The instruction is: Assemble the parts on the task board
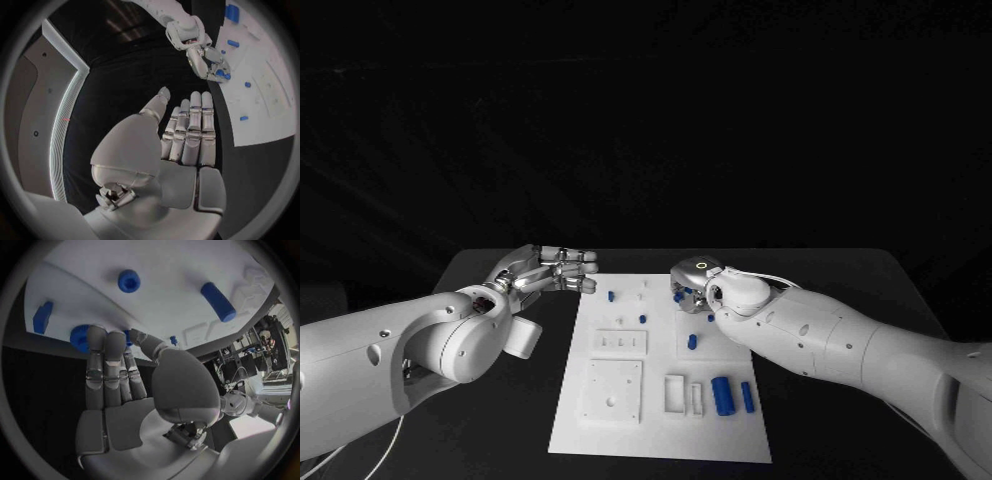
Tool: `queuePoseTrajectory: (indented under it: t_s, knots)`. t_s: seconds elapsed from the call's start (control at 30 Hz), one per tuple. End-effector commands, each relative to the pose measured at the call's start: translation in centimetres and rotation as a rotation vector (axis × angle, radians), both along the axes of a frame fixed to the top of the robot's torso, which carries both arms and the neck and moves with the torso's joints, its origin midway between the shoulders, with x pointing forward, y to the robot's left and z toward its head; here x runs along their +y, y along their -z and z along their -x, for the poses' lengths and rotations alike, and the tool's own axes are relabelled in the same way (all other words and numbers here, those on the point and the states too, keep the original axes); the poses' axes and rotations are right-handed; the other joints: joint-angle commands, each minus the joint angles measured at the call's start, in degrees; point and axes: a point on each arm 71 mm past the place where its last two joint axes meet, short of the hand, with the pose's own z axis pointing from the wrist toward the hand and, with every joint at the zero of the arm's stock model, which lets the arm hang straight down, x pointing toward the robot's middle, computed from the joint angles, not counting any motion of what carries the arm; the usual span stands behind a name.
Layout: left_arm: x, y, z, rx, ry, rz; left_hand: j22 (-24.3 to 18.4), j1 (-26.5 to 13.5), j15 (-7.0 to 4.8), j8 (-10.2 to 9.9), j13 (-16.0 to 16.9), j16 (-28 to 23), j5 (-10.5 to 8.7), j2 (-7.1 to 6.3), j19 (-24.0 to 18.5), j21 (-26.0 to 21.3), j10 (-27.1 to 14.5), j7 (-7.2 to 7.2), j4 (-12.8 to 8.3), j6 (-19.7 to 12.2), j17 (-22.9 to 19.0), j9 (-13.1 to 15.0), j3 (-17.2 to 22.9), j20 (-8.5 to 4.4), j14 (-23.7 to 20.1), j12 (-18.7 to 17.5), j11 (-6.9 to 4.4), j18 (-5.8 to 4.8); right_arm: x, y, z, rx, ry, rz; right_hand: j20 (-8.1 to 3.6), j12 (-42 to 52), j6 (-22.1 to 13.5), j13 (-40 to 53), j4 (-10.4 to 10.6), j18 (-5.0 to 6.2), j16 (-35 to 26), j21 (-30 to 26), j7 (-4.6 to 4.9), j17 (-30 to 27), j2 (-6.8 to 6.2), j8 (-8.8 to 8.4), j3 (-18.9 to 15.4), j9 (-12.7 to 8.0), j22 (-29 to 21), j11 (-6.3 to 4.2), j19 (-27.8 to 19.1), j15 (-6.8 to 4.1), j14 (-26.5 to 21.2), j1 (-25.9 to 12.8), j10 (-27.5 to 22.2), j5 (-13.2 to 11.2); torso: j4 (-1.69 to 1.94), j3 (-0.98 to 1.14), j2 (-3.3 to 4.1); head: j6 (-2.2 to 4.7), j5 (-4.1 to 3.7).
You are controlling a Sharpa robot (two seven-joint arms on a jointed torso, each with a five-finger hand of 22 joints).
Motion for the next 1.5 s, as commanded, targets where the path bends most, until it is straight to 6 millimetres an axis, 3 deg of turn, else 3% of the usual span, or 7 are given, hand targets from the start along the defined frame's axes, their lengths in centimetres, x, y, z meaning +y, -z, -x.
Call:
queuePoseTrajectory:
  t_s: [0.03,0.33,0.57,0.97,1.3,1.47,1.5]
  knots:
    - [-0.3,-0.1,0.0,-0.005,0.021,0.005,0.0,-0.5,0.02,0.2,0.0,0.0,0.16,0.24,-0.1,0.0,-0.5,0.13,0.1,0.1,0.1,0.1,-0.2,0.03,0.0,0.1,-0.05,-0.18,0.0,0.2,0.0,0.013,0.003,0.027,-0.22,0.3,0.6,0.1,0.1,0.79,0.3,0.3,-0.01,0.1,0.48,0.26,0.5,0.1,0.3,-0.09,0.4,-0.39,-0.2,-0.2,0.8,-0.7,0.02,-0.05,0.09,0.01,-0.01]
    - [-0.3,-0.1,0.0,-0.001,0.022,0.004,0.0,-0.5,0.02,0.2,0.0,0.0,0.16,0.24,-0.1,0.0,-0.5,0.13,0.1,0.1,0.1,0.1,-0.2,0.03,0.0,0.1,-0.05,-0.18,0.2,0.0,0.1,-0.007,0.001,0.005,-0.88,0.3,4.1,0.2,0.9,-0.42,0.3,6.3,-0.71,0.2,2.07,0.31,0.5,0.2,4.9,-1.40,1.0,-1.15,-0.1,-0.3,5.1,-3.4,-0.06,-0.11,0.24,0.13,0.18]
    - [-0.2,-0.1,0.0,0.003,0.022,0.002,-0.2,-0.3,-0.01,0.2,0.0,0.0,0.26,0.25,-0.1,0.0,-0.5,0.15,0.0,0.1,0.1,0.1,0.0,-0.02,0.0,0.1,-0.06,-0.16,0.3,-0.4,0.0,-0.057,0.019,-0.034,-1.70,0.3,6.8,0.2,0.3,-1.24,0.4,10.0,-1.28,0.4,3.33,0.32,-0.1,0.4,8.0,-2.32,1.2,-1.95,-0.1,0.5,7.9,-5.0,-0.12,-0.15,0.31,0.36,0.36]
    - [-0.1,0.0,-0.1,0.006,0.016,-0.002,-0.2,-0.3,-0.01,0.2,0.0,0.0,0.26,0.25,-0.1,0.0,-0.5,0.15,0.0,0.1,0.1,0.1,0.0,-0.02,0.0,0.1,-0.06,-0.16,2.0,-1.7,0.3,-0.132,0.026,-0.110,-2.44,0.3,8.4,0.2,-0.2,-2.20,0.4,12.5,-1.67,0.7,3.70,0.31,-1.1,0.4,11.8,-2.85,1.5,-2.55,-0.1,0.4,9.2,-5.3,-0.08,-0.17,0.40,1.10,0.82]
    - [-0.3,0.0,-0.3,0.008,0.017,-0.005,-0.2,-0.2,0.00,0.2,0.0,0.0,0.28,0.18,-0.1,0.1,-0.5,0.14,-0.1,0.4,0.1,0.1,0.1,-0.02,0.0,0.1,-0.06,-0.16,3.7,-2.4,-0.1,-0.172,0.044,-0.130,-2.57,0.3,8.6,0.2,-0.3,-2.38,0.3,10.9,-1.67,0.8,3.56,0.30,-1.0,0.4,14.2,-2.86,2.2,-2.65,-0.1,0.5,9.3,-4.8,0.11,-0.39,0.55,1.58,0.62]
    - [-0.4,0.0,-0.3,0.007,0.019,-0.005,-0.2,-0.1,-0.01,0.2,0.0,0.0,0.36,0.21,-0.1,0.2,-0.5,0.18,-0.2,0.2,0.1,0.1,0.3,-0.04,0.0,0.1,-0.04,-0.15,4.3,-2.8,-0.4,-0.191,0.052,-0.143,-2.63,0.3,8.6,0.2,-0.2,-2.40,0.3,10.4,-1.68,0.8,3.33,0.29,-0.6,0.4,14.9,-2.84,2.5,-2.70,-0.2,0.5,9.3,-4.5,-0.07,-0.24,0.64,1.86,0.76]
    - [-0.4,0.0,-0.3,0.006,0.020,-0.006,-0.2,-0.1,-0.01,0.2,0.0,0.0,0.36,0.21,-0.1,0.2,-0.5,0.18,-0.2,0.2,0.1,0.1,0.3,-0.04,0.0,0.1,-0.04,-0.15,4.4,-2.8,-0.5,-0.194,0.053,-0.145,-2.60,0.3,8.7,0.2,-0.2,-2.42,0.3,10.3,-1.69,0.8,3.33,0.30,-0.7,0.4,15.2,-2.87,2.5,-2.69,-0.1,0.6,9.3,-4.6,-0.03,-0.29,0.68,1.88,0.79]
